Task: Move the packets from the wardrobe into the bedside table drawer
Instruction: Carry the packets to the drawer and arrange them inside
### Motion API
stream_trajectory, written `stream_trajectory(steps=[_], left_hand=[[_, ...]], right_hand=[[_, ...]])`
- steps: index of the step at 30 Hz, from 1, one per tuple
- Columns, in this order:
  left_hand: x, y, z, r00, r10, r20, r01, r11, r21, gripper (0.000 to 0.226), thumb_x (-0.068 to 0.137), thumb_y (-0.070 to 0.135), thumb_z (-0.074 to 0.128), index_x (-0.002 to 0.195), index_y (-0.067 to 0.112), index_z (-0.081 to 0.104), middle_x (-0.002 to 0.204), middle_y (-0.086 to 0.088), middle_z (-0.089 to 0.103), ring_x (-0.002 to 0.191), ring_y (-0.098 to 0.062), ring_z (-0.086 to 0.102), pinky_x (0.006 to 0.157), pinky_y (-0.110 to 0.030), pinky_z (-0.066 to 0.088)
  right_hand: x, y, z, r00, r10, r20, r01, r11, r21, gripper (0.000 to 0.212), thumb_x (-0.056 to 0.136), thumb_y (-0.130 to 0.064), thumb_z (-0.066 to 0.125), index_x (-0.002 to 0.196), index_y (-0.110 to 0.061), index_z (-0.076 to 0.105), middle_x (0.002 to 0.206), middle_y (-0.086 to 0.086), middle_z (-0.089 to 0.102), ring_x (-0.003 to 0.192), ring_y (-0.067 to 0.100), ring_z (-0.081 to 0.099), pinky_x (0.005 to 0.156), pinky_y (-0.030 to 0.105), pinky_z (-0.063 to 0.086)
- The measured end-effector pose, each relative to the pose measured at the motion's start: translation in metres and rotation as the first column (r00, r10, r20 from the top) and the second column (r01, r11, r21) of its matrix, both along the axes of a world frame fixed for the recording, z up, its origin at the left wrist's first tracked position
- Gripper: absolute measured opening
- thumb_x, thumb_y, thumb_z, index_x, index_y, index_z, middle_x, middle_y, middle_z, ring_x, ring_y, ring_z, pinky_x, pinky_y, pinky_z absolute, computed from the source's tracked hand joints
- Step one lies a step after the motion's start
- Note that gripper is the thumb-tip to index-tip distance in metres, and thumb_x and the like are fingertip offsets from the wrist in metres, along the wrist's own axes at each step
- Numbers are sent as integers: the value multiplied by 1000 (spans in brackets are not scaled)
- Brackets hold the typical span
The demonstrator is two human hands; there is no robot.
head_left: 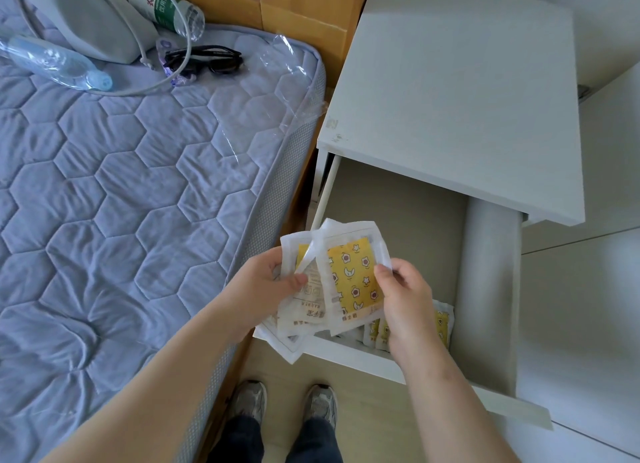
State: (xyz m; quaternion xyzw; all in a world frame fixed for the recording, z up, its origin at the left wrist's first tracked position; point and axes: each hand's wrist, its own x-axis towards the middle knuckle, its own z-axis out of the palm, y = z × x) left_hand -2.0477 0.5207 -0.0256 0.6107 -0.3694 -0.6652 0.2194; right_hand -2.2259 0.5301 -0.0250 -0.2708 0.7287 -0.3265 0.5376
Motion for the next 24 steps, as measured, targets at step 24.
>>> stream_trajectory(steps=[24], left_hand=[[-1, -20, 9, 870, 489, -66, -463, 855, 235, 26, 101, 25, 40, 93, 21, 64, 87, -6, 71, 75, -26, 67, 69, -41, 55]], right_hand=[[5, -20, 37, 781, -170, 601, 313, 939, -142, 22, 98, -7, 40, 81, -12, 53, 65, -1, 67, 58, 10, 63, 50, 20, 51]])
